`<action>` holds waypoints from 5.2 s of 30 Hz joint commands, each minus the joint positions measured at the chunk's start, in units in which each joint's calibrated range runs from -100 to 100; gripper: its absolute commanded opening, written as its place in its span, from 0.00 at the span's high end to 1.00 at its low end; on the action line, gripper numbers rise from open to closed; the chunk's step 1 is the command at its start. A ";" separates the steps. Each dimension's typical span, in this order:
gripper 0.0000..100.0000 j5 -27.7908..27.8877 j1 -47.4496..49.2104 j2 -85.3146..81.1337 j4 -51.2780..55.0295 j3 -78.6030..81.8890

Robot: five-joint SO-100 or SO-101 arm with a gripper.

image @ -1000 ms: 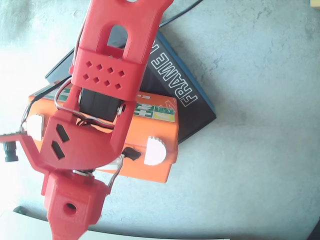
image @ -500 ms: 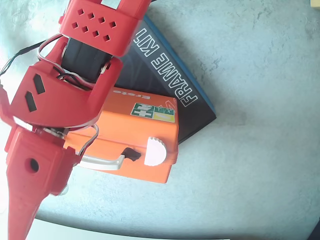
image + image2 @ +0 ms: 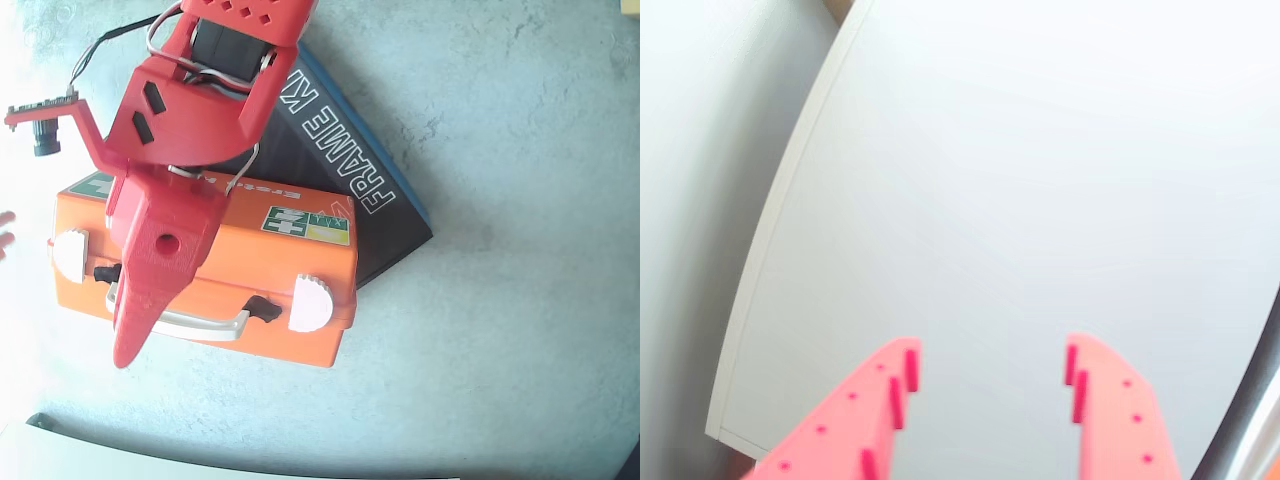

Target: Grab the white handle of the orange box

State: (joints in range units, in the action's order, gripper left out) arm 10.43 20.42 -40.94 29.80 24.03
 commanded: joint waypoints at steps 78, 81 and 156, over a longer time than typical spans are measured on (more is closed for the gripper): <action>1.00 -8.10 -11.40 63.08 4.98 -80.26; 0.99 -8.41 -11.24 62.92 4.98 -80.17; 0.98 -9.46 -10.78 -4.31 5.23 73.40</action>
State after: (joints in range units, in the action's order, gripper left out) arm 0.81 9.36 -50.71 31.58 84.79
